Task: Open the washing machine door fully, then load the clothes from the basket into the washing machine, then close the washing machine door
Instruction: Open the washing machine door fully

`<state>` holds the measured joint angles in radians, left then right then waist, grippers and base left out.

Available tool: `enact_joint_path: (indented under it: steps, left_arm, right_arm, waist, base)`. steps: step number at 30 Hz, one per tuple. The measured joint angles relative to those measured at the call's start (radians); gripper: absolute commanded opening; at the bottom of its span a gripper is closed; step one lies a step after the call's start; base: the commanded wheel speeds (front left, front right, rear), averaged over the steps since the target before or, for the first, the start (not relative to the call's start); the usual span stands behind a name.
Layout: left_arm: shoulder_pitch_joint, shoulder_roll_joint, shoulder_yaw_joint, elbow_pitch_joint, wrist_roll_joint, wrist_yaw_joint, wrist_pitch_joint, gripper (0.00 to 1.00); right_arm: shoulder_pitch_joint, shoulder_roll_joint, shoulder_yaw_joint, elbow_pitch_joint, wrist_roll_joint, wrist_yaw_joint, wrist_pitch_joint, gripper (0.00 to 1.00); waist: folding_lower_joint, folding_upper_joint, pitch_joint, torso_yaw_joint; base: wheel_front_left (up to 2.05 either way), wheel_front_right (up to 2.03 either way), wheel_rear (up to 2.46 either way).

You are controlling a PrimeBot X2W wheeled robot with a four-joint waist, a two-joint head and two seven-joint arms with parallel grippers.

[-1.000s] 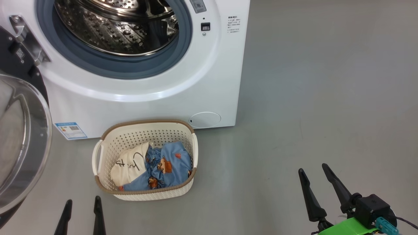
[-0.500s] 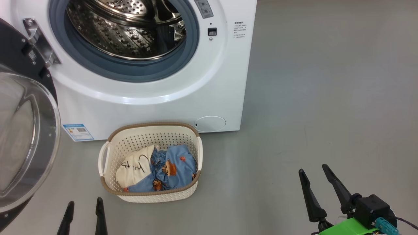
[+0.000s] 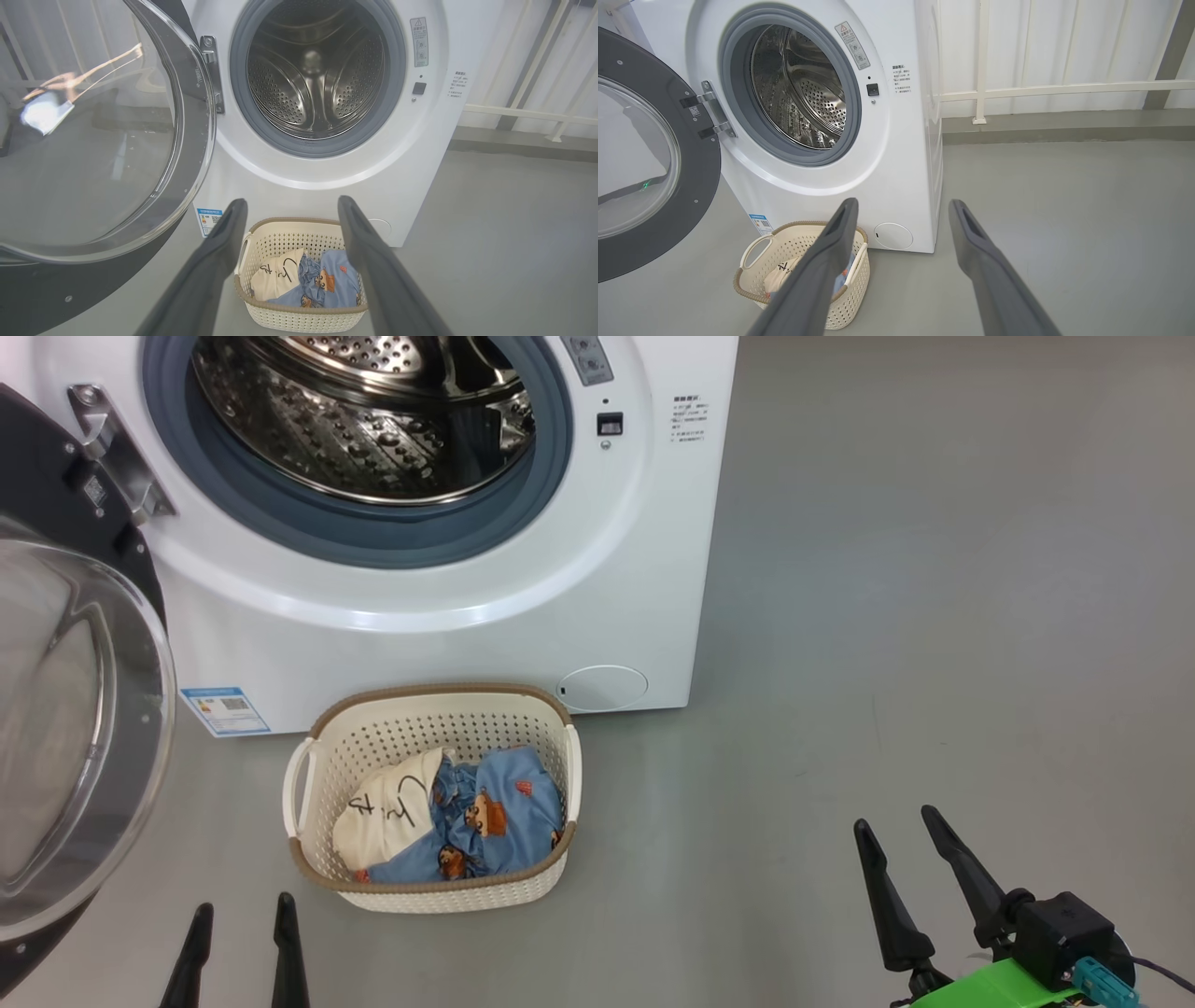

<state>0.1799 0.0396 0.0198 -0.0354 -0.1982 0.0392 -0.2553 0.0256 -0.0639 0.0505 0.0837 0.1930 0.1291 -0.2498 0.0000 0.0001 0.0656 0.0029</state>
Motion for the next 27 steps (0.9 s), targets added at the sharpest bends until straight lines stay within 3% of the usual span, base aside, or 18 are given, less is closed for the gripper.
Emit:
enact_joint_path:
  steps: [27]
  left_arm:
    - [-0.001, 0.0, 0.001, 0.01, 0.012, -0.008, 0.0, 1.0]
  right_arm:
    - [0.0, 0.001, -0.002, 0.005, -0.007, 0.0, 0.0, 1.0]
  waist:
    - [0.0, 0.0, -0.019, 0.014]
  base:
    - [0.0, 0.0, 0.0]
